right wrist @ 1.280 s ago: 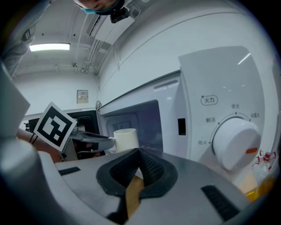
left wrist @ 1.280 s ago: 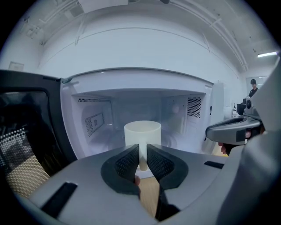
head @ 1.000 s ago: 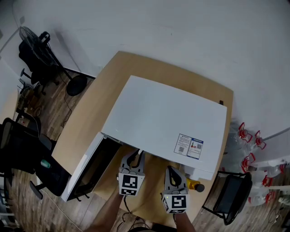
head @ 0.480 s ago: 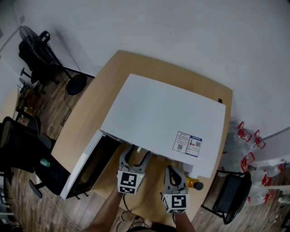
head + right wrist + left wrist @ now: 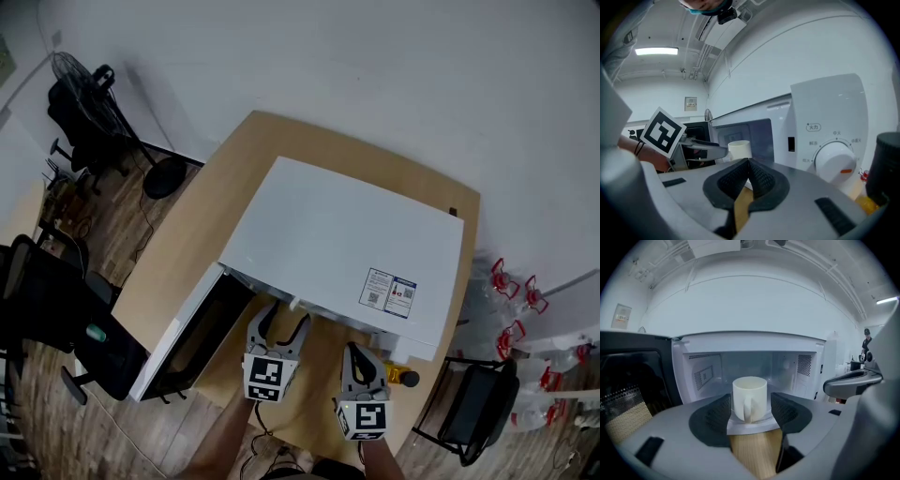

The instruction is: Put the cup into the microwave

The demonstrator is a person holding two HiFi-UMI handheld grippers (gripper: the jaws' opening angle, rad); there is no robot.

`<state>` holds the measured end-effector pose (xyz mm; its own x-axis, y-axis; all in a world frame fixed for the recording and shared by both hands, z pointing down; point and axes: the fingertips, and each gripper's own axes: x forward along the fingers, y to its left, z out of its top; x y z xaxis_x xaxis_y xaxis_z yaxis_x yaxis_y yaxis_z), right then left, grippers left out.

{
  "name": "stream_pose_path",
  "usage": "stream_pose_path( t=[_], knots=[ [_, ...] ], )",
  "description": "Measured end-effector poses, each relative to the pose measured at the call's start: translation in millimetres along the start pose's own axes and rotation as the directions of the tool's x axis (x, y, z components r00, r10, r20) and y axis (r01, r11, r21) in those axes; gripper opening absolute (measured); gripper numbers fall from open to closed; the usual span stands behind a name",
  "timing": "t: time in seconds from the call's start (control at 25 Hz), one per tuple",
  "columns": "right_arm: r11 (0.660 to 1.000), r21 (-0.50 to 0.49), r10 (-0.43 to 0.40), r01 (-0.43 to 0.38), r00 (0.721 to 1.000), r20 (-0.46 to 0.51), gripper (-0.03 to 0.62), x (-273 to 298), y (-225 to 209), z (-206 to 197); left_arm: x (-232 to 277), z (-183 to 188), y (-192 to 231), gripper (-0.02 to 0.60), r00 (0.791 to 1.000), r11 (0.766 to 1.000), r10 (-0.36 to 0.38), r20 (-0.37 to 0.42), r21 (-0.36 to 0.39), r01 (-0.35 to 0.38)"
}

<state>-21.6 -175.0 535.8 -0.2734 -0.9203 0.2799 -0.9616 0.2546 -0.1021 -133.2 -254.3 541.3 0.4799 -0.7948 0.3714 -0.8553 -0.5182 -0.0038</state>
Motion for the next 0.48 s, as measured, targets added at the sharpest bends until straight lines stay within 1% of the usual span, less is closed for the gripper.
stream_pose_path(
  t=[0.24,0.48],
  knots=[
    [0.999,-0.028,0.022,-0.022,1.0,0.017,0.017,-8.7,7.9,14.5,-22.3,7.0,1.9,0.272,1.0,1.0,0.029,0.011,-0.004,-0.029],
    [0.997,-0.058,0.044,-0.042,0.998,0.046,0.017,-19.1,16.2,35.1,-52.5,19.1,0.8,0.244,0.999,0.999,0.048,0.024,-0.019,-0.048]
  ],
)
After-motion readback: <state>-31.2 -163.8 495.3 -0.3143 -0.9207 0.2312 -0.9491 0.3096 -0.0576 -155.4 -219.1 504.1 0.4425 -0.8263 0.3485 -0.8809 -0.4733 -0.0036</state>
